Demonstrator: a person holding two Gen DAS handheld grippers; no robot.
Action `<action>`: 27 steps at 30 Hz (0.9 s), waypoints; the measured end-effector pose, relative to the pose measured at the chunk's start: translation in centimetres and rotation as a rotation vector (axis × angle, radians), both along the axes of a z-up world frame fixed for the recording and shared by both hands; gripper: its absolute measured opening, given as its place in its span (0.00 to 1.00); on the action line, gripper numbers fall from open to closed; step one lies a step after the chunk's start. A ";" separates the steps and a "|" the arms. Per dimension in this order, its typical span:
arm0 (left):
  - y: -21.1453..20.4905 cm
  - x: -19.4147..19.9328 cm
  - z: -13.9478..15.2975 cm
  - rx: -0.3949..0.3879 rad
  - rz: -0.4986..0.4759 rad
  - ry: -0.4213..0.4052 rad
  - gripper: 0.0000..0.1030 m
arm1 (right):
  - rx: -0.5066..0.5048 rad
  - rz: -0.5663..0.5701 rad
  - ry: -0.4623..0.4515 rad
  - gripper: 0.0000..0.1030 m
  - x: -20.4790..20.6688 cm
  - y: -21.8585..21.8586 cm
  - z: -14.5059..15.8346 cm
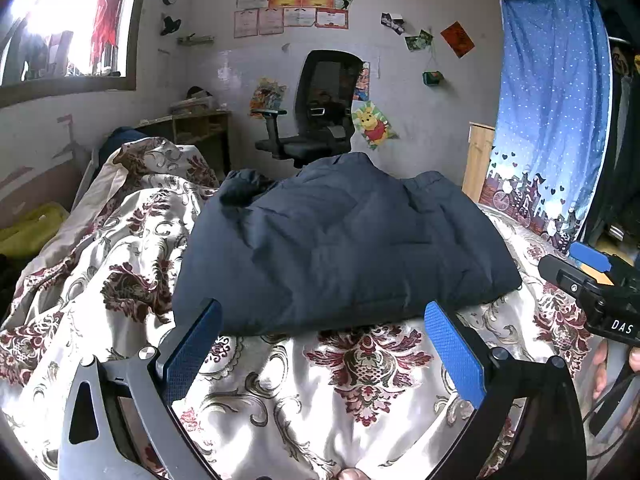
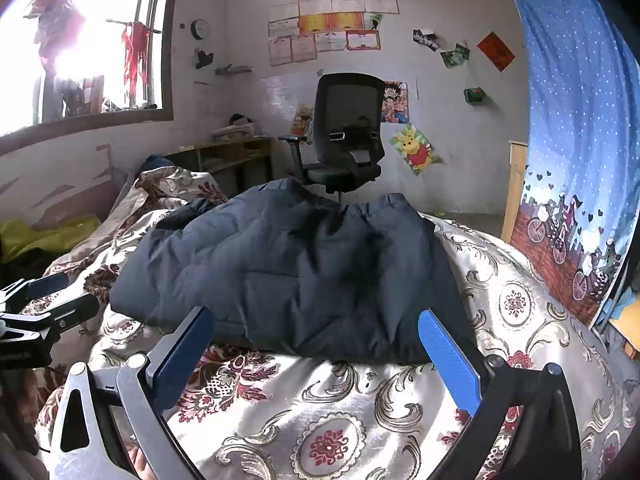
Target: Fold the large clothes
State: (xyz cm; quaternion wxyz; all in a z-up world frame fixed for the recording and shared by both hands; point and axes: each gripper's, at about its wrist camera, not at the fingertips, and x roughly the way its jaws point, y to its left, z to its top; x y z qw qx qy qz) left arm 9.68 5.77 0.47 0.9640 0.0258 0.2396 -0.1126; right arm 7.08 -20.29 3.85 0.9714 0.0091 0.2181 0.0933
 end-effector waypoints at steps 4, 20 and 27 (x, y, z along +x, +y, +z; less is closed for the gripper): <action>-0.2 -0.1 -0.1 0.003 -0.004 -0.001 0.96 | -0.001 -0.001 -0.001 1.00 0.0 0.1 0.0; -0.3 -0.1 0.0 0.003 -0.003 0.000 0.96 | 0.000 -0.001 0.000 1.00 0.0 0.2 0.0; -0.3 -0.1 0.0 0.003 -0.003 0.000 0.96 | 0.000 -0.002 0.000 1.00 0.0 0.2 0.0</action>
